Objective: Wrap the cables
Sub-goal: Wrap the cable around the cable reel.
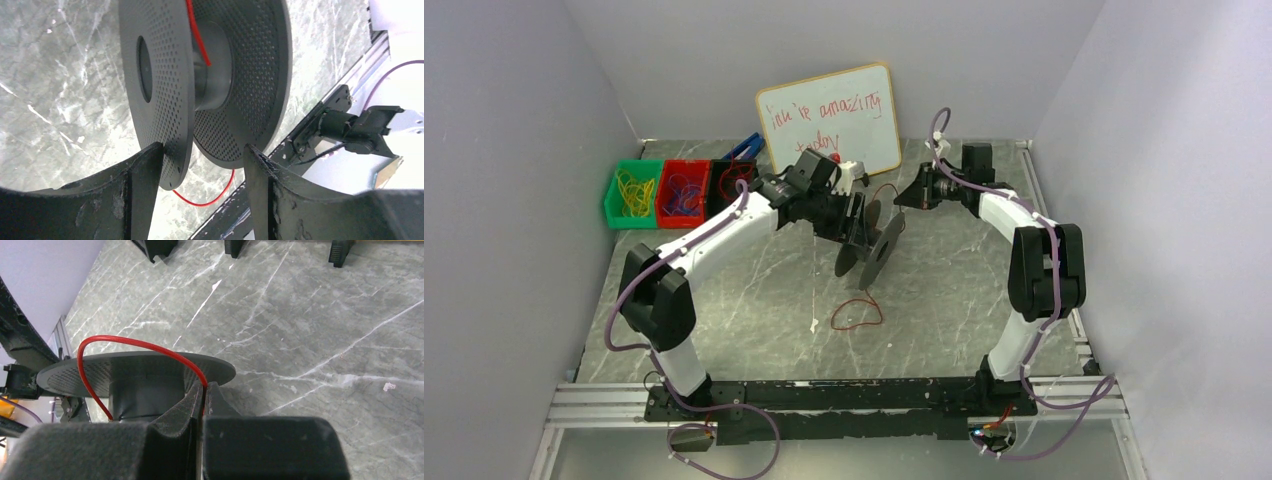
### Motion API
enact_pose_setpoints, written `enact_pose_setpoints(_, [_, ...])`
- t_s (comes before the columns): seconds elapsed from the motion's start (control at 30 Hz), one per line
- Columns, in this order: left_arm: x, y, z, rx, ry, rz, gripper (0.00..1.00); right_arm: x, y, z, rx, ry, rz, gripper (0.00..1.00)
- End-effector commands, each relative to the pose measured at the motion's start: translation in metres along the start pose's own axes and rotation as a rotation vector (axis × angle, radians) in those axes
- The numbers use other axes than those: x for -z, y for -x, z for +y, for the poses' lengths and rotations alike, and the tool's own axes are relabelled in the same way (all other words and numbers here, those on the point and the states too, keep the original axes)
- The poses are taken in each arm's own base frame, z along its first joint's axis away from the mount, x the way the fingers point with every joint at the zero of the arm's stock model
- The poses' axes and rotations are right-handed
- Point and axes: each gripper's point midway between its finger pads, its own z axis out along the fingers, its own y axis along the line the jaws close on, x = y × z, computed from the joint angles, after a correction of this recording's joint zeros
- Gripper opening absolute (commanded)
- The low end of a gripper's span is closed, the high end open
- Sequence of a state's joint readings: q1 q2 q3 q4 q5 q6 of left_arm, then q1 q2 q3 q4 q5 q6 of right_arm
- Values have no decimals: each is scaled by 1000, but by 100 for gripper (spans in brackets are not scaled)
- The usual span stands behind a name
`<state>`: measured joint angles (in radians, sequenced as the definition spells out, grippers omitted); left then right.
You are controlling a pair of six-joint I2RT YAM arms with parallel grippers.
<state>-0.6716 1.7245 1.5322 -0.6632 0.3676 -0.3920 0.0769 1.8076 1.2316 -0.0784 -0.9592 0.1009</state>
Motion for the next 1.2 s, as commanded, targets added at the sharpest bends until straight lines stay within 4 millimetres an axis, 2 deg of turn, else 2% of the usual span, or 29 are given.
enact_pose_setpoints(0.0, [19,17,-29,44,-100,-42,64,-4,16,6,45,3,-13,0])
enact_pose_setpoints(0.07, [18,18,-29,48,-96,-44,63,-6,17,11,46,25,-9,0])
enact_pose_setpoints(0.3, [10,25,-8,39,8,-82,59,-13,10,33,37,136,5,0])
enact_pose_setpoints(0.47, [5,31,1,5,84,-105,57,-18,4,41,-48,212,-17,0])
enact_pose_setpoints(0.83, [-12,26,1,-19,118,-82,57,-24,-2,42,-166,244,-70,0])
enact_pose_setpoints(1.17, [-13,28,1,-9,132,-83,57,-25,-10,39,-93,187,-104,0])
